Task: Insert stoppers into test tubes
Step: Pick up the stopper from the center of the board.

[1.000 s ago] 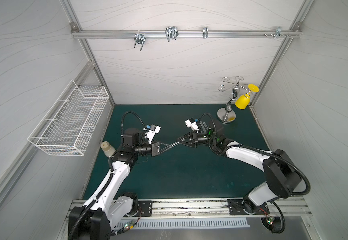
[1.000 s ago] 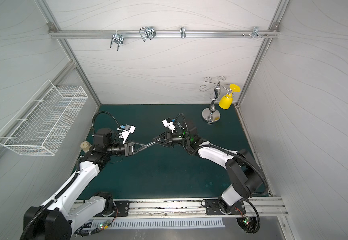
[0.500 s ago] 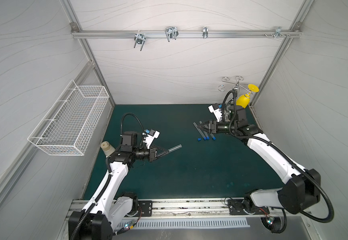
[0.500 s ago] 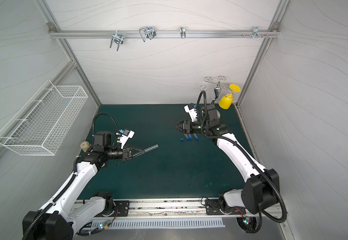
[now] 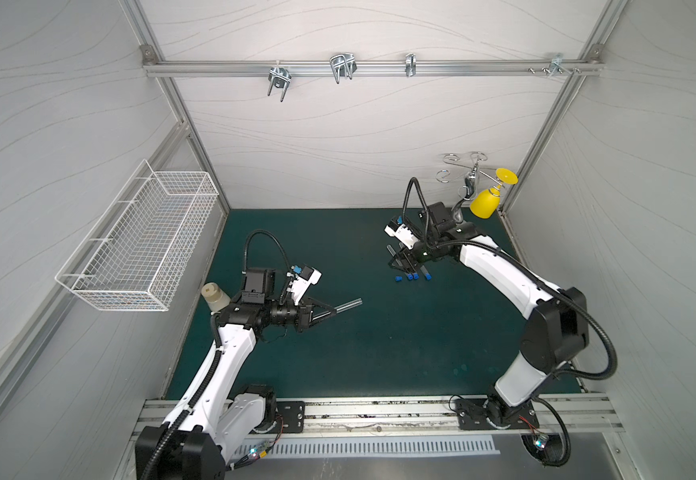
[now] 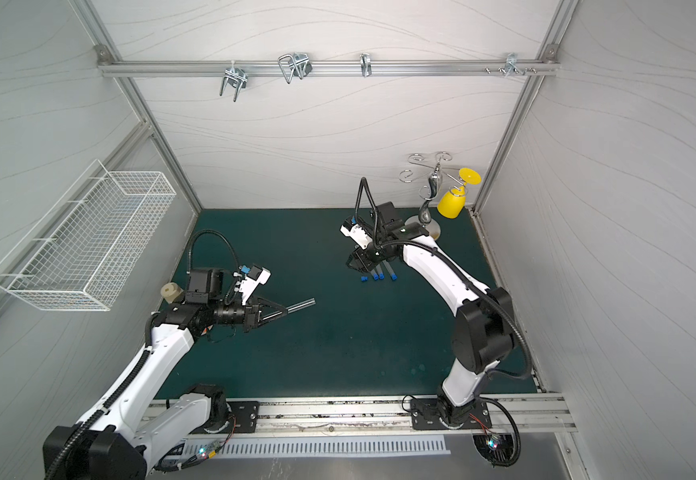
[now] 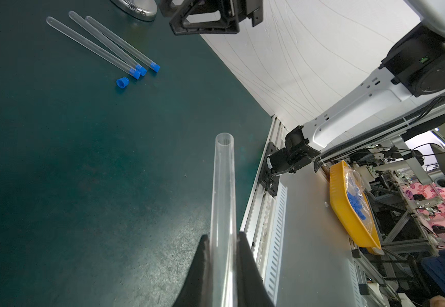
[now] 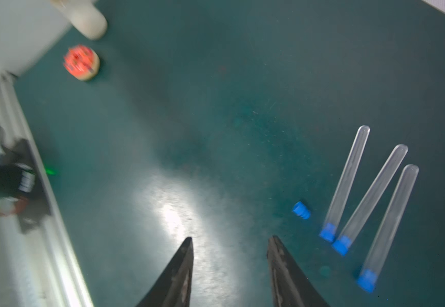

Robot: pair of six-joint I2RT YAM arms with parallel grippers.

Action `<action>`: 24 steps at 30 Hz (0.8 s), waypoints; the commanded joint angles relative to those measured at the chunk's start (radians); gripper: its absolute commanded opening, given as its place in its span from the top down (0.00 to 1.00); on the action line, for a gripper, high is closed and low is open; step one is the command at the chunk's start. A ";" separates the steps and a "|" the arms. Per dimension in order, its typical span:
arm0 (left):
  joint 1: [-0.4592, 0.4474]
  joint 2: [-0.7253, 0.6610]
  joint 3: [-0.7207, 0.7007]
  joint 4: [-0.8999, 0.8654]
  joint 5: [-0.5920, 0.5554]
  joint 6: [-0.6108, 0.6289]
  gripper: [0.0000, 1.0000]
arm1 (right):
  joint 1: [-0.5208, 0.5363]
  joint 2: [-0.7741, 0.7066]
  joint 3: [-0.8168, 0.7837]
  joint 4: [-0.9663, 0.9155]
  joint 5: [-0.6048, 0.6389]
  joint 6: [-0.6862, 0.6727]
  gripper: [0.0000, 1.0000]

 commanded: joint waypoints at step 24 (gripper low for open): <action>-0.003 -0.018 0.054 -0.043 -0.020 0.077 1.00 | 0.053 0.412 0.218 -0.236 0.296 -0.429 0.55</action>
